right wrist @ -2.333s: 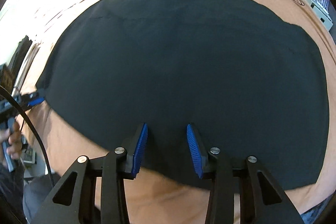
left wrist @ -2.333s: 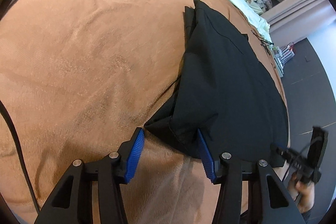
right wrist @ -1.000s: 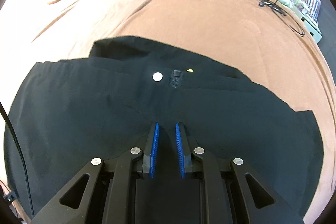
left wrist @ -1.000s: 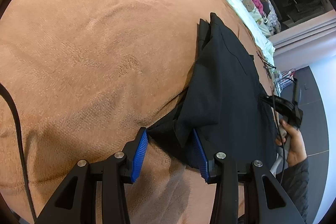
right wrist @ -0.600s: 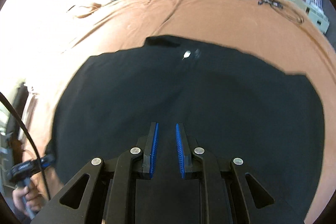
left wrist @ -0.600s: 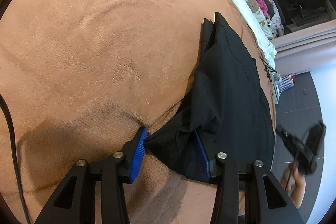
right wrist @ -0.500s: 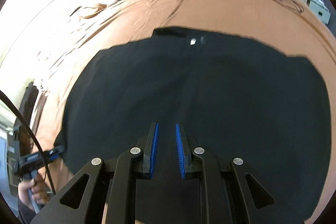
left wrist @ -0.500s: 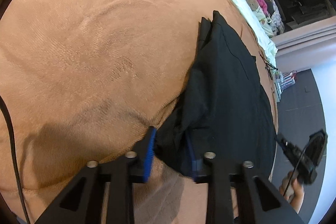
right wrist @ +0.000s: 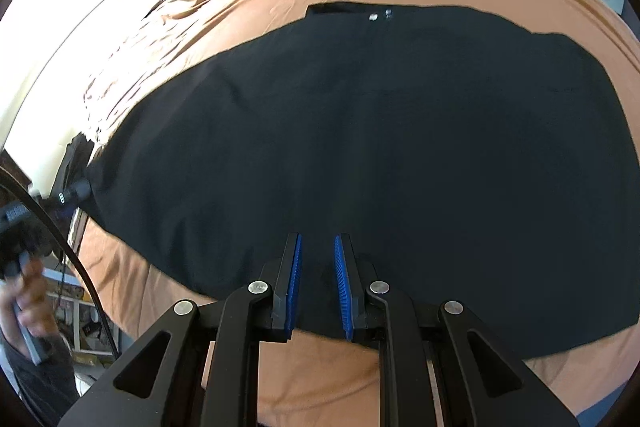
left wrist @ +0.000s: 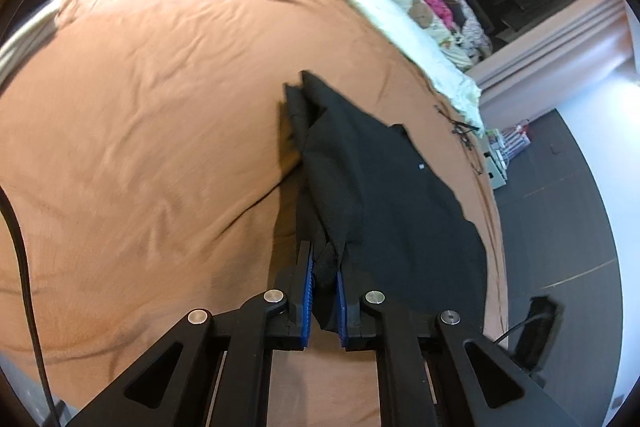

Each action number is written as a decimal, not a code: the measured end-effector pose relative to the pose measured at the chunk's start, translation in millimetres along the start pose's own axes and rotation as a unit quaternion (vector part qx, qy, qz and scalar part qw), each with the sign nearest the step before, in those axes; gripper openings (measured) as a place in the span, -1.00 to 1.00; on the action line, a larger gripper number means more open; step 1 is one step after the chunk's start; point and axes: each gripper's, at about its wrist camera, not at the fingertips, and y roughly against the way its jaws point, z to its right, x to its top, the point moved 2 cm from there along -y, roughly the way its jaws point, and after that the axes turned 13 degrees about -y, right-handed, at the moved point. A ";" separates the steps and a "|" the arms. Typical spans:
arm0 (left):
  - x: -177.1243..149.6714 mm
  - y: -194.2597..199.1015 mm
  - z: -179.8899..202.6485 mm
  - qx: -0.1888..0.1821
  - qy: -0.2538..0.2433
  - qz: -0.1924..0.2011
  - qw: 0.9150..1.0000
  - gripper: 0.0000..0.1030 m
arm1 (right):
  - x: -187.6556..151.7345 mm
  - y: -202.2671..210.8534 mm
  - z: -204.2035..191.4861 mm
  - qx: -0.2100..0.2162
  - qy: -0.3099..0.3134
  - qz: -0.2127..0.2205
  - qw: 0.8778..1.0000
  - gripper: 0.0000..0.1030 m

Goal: Fold large clothes
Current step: 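Lift the hem with both tools and fold it over toward the collar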

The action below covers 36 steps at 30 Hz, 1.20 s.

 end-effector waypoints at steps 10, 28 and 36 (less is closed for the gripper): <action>15.0 2.9 21.9 -0.026 -0.016 0.003 1.000 -0.84 | -13.2 -10.5 -13.2 -0.006 -0.001 -0.012 1.000 -0.74; 27.1 15.1 66.8 -0.053 -0.067 0.016 0.996 -0.85 | 25.9 -37.6 -27.0 -0.016 -0.013 0.042 0.999 -0.83; 33.4 14.3 114.4 -0.077 -0.108 0.011 0.991 -0.86 | 21.5 -105.2 -20.1 -0.036 -0.031 0.004 0.999 -0.83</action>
